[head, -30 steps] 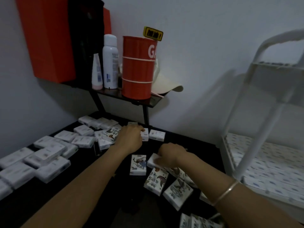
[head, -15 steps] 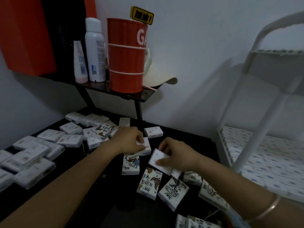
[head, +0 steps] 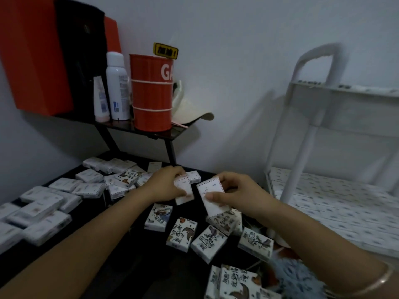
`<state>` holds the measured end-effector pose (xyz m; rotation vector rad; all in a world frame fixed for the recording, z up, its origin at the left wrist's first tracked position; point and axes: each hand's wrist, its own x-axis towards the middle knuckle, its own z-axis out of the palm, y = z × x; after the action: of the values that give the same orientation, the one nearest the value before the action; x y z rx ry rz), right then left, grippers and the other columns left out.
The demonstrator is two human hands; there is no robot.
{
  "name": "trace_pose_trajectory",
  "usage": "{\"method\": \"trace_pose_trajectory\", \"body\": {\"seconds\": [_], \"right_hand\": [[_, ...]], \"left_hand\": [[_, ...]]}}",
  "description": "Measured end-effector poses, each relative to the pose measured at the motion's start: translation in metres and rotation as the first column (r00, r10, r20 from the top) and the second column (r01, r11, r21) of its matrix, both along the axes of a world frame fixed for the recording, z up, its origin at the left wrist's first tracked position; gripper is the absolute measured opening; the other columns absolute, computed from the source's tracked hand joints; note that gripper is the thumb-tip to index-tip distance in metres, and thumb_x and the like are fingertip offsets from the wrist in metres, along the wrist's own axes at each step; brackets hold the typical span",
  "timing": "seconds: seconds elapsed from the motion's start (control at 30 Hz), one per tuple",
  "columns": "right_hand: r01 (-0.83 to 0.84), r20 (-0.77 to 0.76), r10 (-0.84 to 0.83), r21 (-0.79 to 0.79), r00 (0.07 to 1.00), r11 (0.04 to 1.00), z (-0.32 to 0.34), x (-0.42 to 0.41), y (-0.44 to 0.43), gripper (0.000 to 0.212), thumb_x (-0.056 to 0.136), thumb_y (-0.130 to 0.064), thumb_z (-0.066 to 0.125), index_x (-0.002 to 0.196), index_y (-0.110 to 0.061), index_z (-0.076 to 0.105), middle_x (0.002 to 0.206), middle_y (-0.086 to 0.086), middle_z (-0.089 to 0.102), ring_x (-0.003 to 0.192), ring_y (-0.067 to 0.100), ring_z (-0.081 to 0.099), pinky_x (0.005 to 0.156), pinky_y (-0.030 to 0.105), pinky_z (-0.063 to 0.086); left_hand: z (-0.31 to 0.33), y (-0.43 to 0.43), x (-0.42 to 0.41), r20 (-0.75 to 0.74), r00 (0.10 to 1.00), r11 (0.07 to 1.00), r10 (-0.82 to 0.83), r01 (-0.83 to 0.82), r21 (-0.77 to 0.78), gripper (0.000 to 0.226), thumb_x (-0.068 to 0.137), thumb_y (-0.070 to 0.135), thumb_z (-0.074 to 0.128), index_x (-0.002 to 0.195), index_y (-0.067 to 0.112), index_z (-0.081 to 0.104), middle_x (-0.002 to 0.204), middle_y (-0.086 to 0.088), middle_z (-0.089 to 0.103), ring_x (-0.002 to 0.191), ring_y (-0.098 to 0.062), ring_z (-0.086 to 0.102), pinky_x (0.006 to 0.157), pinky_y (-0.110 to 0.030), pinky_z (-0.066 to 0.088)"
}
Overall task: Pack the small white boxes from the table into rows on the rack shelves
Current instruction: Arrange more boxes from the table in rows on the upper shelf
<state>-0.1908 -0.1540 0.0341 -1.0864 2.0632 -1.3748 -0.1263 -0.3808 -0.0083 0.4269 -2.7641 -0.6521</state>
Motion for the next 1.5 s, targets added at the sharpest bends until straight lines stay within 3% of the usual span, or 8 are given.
{"method": "trace_pose_trajectory", "body": {"seconds": [0.27, 0.43, 0.77, 0.93, 1.03, 1.2, 1.37, 1.5], "right_hand": [[0.121, -0.078, -0.125, -0.054, 0.989, 0.991, 0.034, 0.003, 0.080, 0.017, 0.088, -0.028, 0.069, 0.103, -0.021, 0.070, 0.090, -0.008, 0.075, 0.083, 0.008, 0.070, 0.071, 0.020, 0.055], [0.190, 0.018, -0.189, -0.155, 0.982, 0.970, 0.064, 0.011, 0.150, 0.019, 0.094, -0.027, 0.059, 0.110, -0.018, 0.063, 0.086, 0.005, 0.072, 0.076, 0.027, 0.072, 0.067, 0.039, 0.061], [0.370, -0.035, -0.379, -0.148, 0.925, 0.917, 0.121, -0.009, 0.283, 0.030, 0.103, -0.028, 0.039, 0.104, -0.005, 0.058, 0.062, 0.008, 0.057, 0.053, 0.019, 0.054, 0.043, 0.028, 0.039], [0.429, 0.139, -0.406, -0.261, 0.903, 0.865, 0.152, -0.030, 0.323, 0.039, 0.091, -0.009, 0.031, 0.117, 0.009, 0.054, 0.074, 0.025, 0.058, 0.058, 0.027, 0.054, 0.042, 0.028, 0.039], [0.411, 0.084, -0.404, -0.269, 0.911, 0.871, 0.165, -0.039, 0.338, 0.038, 0.094, -0.007, 0.034, 0.125, -0.004, 0.055, 0.083, 0.020, 0.064, 0.060, 0.022, 0.058, 0.044, 0.029, 0.042], [0.398, -0.088, -0.435, -0.274, 0.896, 0.875, 0.186, -0.056, 0.350, 0.044, 0.099, -0.012, 0.048, 0.133, -0.039, 0.041, 0.107, 0.010, 0.065, 0.062, 0.017, 0.064, 0.056, 0.028, 0.053], [0.390, -0.203, -0.481, -0.366, 0.853, 0.845, 0.206, -0.079, 0.345, 0.021, 0.100, -0.018, 0.050, 0.119, -0.022, 0.056, 0.108, 0.013, 0.061, 0.065, 0.014, 0.067, 0.063, 0.027, 0.058], [0.425, -0.253, -0.523, -0.355, 0.814, 0.833, 0.217, -0.105, 0.339, 0.054, 0.082, -0.009, 0.074, 0.128, -0.026, 0.052, 0.109, 0.003, 0.060, 0.078, 0.015, 0.070, 0.066, 0.021, 0.057]], "left_hand": [[0.066, 0.085, 0.039, -0.115, 0.985, 0.819, -0.128, 0.171, 0.548, 0.039, 0.079, 0.013, 0.078, 0.111, 0.022, 0.057, 0.093, -0.014, 0.070, 0.072, -0.013, 0.069, 0.063, -0.033, 0.060], [0.116, 0.145, 0.057, -0.195, 0.942, 0.818, -0.274, 0.335, 0.467, 0.044, 0.080, 0.028, 0.077, 0.114, 0.050, 0.059, 0.091, -0.002, 0.073, 0.084, -0.007, 0.069, 0.082, -0.025, 0.049], [0.211, 0.277, -0.004, -0.432, 0.813, 0.754, -0.390, 0.551, 0.357, 0.025, 0.082, 0.013, 0.073, 0.106, 0.020, 0.071, 0.095, 0.002, 0.075, 0.088, -0.006, 0.069, 0.075, -0.015, 0.051], [0.264, 0.329, -0.067, -0.551, 0.751, 0.802, -0.362, 0.553, 0.226, 0.022, 0.080, 0.023, 0.076, 0.100, 0.021, 0.066, 0.088, 0.003, 0.075, 0.072, -0.002, 0.065, 0.062, -0.018, 0.047], [0.287, 0.351, -0.108, -0.606, 0.719, 0.866, -0.339, 0.491, 0.098, 0.026, 0.080, 0.026, 0.075, 0.099, 0.020, 0.058, 0.095, 0.001, 0.070, 0.084, -0.011, 0.063, 0.072, -0.029, 0.055], [0.292, 0.369, -0.171, -0.607, 0.729, 0.934, -0.317, 0.352, -0.065, 0.031, 0.084, 0.021, 0.067, 0.110, 0.021, 0.051, 0.092, 0.002, 0.063, 0.091, -0.017, 0.063, 0.079, -0.032, 0.055], [0.283, 0.366, -0.206, -0.539, 0.772, 0.939, -0.337, 0.317, -0.133, 0.032, 0.084, 0.021, 0.066, 0.115, 0.028, 0.058, 0.089, 0.004, 0.059, 0.086, -0.017, 0.060, 0.074, -0.027, 0.050], [0.278, 0.360, -0.215, -0.368, 0.815, 0.893, -0.447, 0.385, -0.232, 0.027, 0.079, 0.028, 0.073, 0.105, 0.026, 0.066, 0.103, 0.004, 0.066, 0.087, -0.011, 0.061, 0.084, -0.029, 0.051]]}}
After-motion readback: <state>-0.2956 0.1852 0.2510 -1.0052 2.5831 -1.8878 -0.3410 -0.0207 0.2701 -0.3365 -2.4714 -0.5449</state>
